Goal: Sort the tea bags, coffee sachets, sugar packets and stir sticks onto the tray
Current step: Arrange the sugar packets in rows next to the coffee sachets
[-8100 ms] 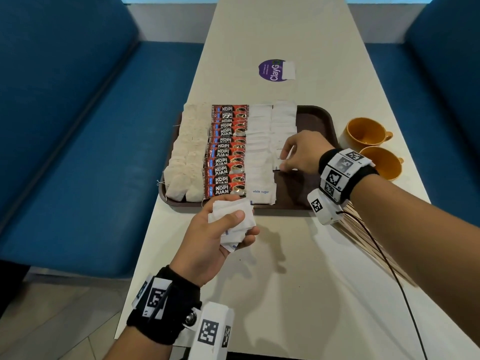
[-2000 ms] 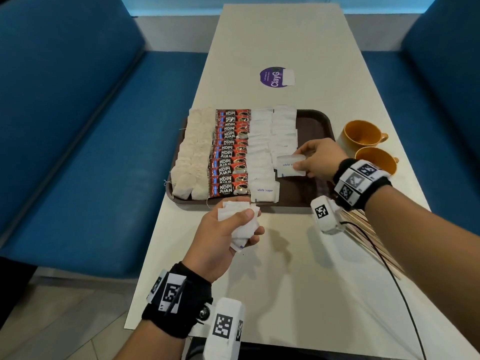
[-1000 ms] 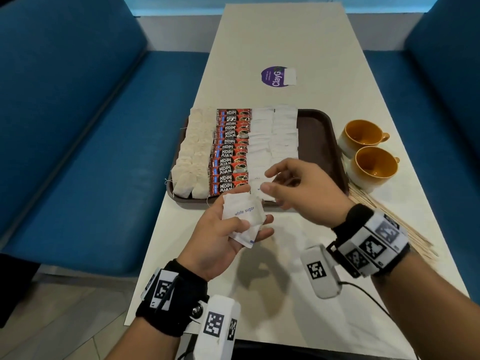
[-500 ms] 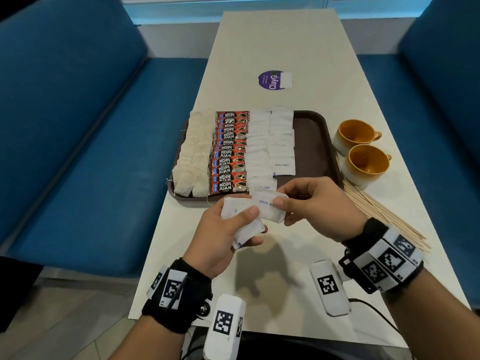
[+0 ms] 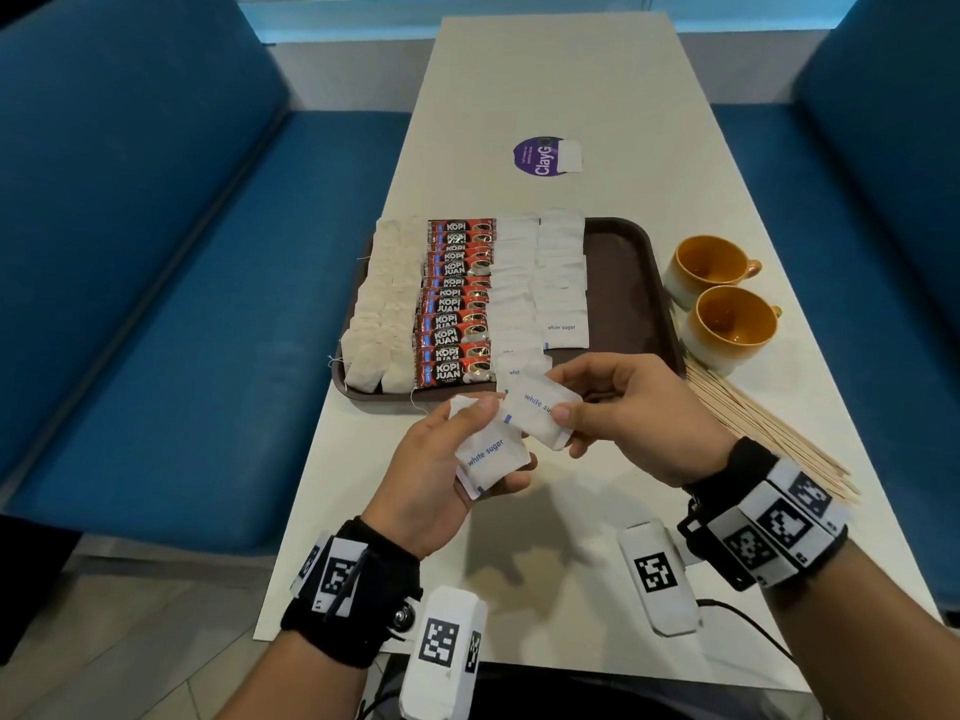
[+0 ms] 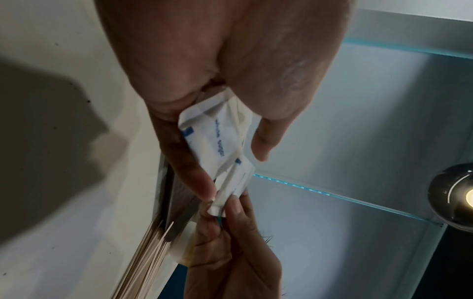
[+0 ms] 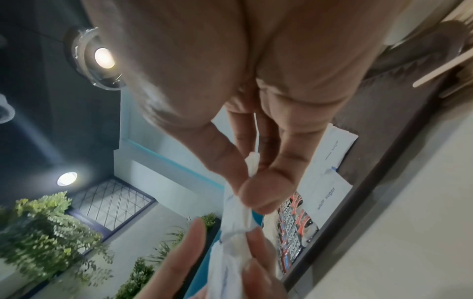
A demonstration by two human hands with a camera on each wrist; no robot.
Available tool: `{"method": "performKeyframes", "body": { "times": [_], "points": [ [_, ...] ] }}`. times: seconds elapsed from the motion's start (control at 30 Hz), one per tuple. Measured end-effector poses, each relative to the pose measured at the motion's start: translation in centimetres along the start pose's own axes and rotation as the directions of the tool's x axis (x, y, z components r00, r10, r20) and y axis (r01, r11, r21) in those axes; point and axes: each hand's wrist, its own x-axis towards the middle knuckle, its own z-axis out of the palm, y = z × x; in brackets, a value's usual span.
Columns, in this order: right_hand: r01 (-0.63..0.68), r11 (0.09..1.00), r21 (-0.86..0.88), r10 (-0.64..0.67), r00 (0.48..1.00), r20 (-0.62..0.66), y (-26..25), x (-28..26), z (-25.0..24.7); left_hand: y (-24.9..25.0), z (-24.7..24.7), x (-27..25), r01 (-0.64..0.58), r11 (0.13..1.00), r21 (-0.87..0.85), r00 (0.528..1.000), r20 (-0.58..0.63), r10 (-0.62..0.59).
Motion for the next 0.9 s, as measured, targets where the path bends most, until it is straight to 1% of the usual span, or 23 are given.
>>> {"method": "performKeyframes", "body": {
  "times": [0.07, 0.17, 0.33, 0.4, 0.5, 0.53, 0.57, 0.63, 0.7, 0.83, 0.9],
  "points": [
    [0.018, 0.997, -0.074, -0.017, 1.0, 0.01, 0.1, 0.1, 0.0, -0.1, -0.1, 0.1, -0.021, 0.999, 0.044, 1.0, 0.015, 0.021],
    [0.051, 0.995, -0.082, -0.049, 0.998, 0.027, 0.3, 0.0, 0.2, -0.4, -0.3, 0.3, -0.059, 0.991, 0.118, 0.998, 0.004, 0.059],
    [0.058, 0.996, -0.062, -0.057, 0.998, 0.015, 0.1, 0.0, 0.4, -0.5, -0.2, 0.7, -0.095, 0.99, 0.102, 0.993, -0.054, 0.101],
    [0.048, 0.998, -0.038, -0.049, 0.998, -0.041, -0.1, 0.4, 0.2, -0.5, -0.3, 0.9, -0.107, 0.989, 0.103, 0.99, -0.083, 0.116],
    [0.02, 1.0, 0.015, -0.017, 0.981, -0.195, -0.7, 1.6, -1.1, -0.3, -0.6, 1.1, -0.104, 0.99, 0.093, 0.988, -0.102, 0.113],
    [0.009, 1.0, 0.003, -0.008, 0.97, -0.243, -0.9, 2.1, -1.8, -0.2, -0.7, 1.2, -0.096, 0.992, 0.085, 0.989, -0.104, 0.105],
    [0.0, 0.999, -0.041, -0.012, 0.96, -0.279, -1.2, 2.7, -2.6, -0.2, -0.8, 1.2, -0.086, 0.993, 0.077, 0.99, -0.107, 0.094],
    [-0.033, 0.978, -0.207, -0.034, 0.95, -0.31, -1.3, 4.4, -4.1, -0.1, -1.0, 1.3, -0.063, 0.996, 0.067, 0.992, -0.109, 0.07],
    [-0.089, 0.922, -0.376, -0.036, 0.949, -0.313, -1.1, 6.4, -5.2, -0.1, -1.1, 1.4, -0.041, 0.997, 0.07, 0.993, -0.104, 0.049],
    [-0.165, 0.77, -0.617, 0.019, 0.972, -0.236, -0.6, 9.8, -5.7, -0.1, -1.3, 1.7, -0.019, 0.997, 0.071, 0.996, -0.09, 0.025],
    [-0.168, 0.724, -0.669, 0.047, 0.98, -0.195, -0.4, 10.9, -5.4, -0.1, -1.3, 1.7, -0.012, 0.997, 0.073, 0.996, -0.089, 0.019]
  ]
}}
